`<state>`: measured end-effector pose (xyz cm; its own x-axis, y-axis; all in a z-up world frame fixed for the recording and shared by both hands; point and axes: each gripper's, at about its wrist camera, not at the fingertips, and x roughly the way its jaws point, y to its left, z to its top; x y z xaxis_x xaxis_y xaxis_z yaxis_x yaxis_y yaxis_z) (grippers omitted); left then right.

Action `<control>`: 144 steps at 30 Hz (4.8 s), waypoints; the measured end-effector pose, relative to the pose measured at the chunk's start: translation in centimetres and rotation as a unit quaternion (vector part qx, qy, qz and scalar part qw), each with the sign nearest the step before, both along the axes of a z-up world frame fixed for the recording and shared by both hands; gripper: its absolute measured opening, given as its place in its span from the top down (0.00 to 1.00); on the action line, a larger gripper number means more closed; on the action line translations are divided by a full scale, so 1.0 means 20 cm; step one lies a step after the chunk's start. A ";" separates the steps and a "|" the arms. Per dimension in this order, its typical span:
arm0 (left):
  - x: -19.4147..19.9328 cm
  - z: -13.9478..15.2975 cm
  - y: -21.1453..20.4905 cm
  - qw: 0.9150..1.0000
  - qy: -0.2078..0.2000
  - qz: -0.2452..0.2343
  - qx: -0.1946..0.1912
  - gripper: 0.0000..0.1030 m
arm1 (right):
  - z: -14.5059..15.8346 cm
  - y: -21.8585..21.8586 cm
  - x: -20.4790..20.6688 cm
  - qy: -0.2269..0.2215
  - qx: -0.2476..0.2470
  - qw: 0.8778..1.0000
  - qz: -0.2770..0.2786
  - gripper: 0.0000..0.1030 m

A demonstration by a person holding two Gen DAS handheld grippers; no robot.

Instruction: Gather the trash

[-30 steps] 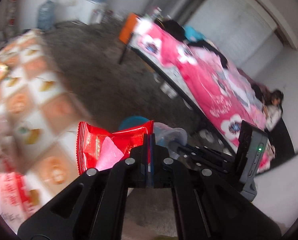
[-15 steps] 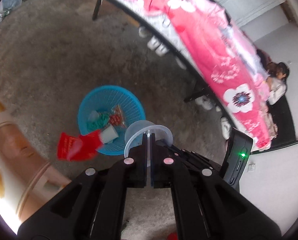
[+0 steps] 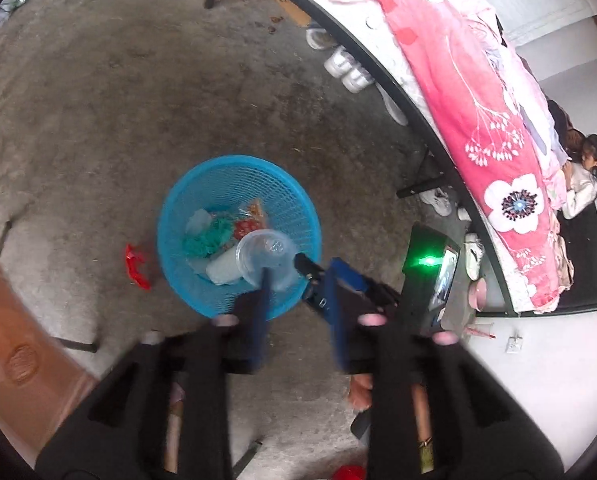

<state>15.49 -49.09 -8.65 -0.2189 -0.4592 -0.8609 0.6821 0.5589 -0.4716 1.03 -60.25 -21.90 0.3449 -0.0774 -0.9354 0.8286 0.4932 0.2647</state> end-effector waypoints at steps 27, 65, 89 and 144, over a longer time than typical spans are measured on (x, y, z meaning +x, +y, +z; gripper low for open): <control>0.04 0.65 1.56 0.967 -0.178 0.176 -0.045 0.25 | -0.78 1.26 0.38 0.069 -0.034 0.931 0.357 0.44; 0.07 0.67 2.17 0.939 -0.199 0.276 -0.047 0.25 | -1.40 1.06 1.08 0.209 -0.024 0.923 0.321 0.93; -0.20 0.64 2.52 0.907 -0.225 0.341 -0.106 0.24 | 0.20 0.49 0.07 -0.014 -0.139 0.981 0.135 0.94; 0.28 0.98 3.13 0.865 -0.266 0.400 -0.146 0.08 | 1.51 1.87 1.30 -0.232 0.008 0.885 0.404 0.06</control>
